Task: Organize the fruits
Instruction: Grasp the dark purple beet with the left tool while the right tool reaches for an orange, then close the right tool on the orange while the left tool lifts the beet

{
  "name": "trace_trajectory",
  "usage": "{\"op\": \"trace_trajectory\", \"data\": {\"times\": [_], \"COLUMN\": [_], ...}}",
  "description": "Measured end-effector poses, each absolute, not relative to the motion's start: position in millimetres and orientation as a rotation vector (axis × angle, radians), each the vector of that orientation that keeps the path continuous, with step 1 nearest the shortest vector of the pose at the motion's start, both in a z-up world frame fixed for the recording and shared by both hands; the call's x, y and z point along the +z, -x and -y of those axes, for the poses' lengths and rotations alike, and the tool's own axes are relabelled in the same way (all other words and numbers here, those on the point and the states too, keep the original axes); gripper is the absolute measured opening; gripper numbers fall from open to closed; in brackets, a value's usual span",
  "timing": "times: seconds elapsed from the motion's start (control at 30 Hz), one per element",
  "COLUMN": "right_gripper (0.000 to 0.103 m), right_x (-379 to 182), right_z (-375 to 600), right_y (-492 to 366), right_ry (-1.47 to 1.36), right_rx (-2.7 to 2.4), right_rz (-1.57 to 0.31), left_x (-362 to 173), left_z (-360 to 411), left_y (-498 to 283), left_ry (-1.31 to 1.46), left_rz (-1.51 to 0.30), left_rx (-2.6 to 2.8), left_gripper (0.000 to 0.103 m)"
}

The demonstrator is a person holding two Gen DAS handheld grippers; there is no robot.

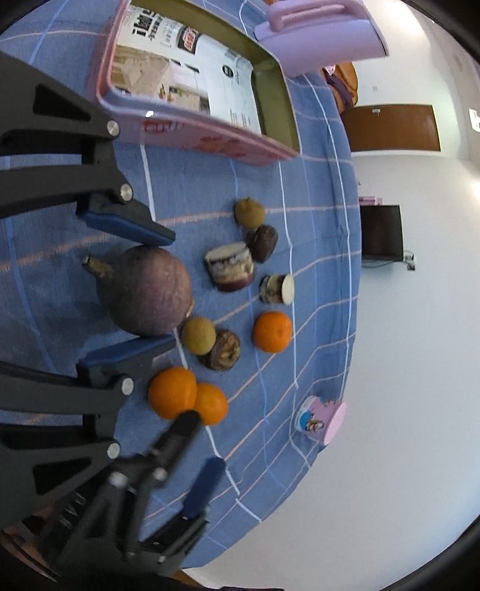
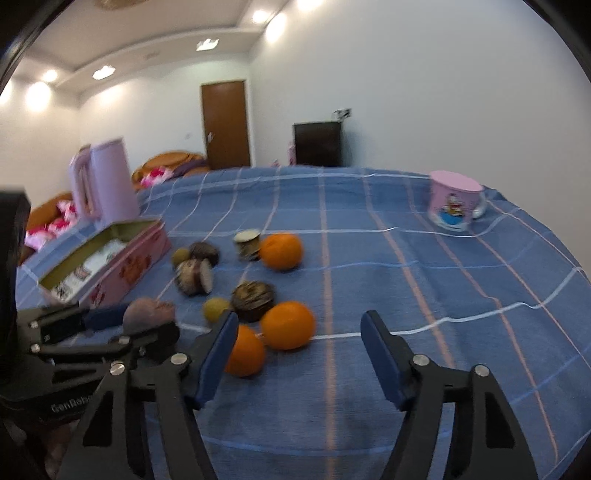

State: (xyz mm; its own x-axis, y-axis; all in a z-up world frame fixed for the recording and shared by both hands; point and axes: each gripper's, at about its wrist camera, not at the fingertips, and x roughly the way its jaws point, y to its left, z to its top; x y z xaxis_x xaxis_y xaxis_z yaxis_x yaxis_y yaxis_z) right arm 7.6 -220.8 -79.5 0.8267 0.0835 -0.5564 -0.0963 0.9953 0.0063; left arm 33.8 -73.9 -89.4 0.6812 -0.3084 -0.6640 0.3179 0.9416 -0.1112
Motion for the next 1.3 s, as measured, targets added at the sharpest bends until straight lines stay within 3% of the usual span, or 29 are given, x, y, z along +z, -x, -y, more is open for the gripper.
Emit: {"op": "trace_trajectory", "data": {"times": [0.13,0.43,0.67,0.77,1.3], "right_gripper": [0.061,0.042,0.041,0.034,0.033], "right_x": [-84.4,-92.9,-97.4,-97.6,-87.4], "right_z": [205.5,189.7,184.2,182.4,183.0], "right_y": [-10.6,-16.8,-20.0,-19.2,-11.5], "right_ry": [0.074,0.151,0.192,0.204,0.163], "right_rx": [0.136,0.163,0.168,0.161,0.188], "right_rz": [-0.617,-0.674,-0.718,-0.710,-0.621], "left_x": [-85.0,-82.5,-82.6,-82.4,-75.5], "left_z": [61.2,50.6,51.2,49.7,44.5], "left_y": [-34.6,-37.4,-37.7,-35.4,-27.9], "left_ry": [-0.002,-0.023,-0.022,-0.019,-0.020], "left_rz": [-0.710,-0.679,-0.671,-0.668,-0.619], "left_rx": [-0.299,-0.242,-0.244,-0.244,-0.228], "left_gripper": [0.052,0.052,0.052,0.052,0.052]}}
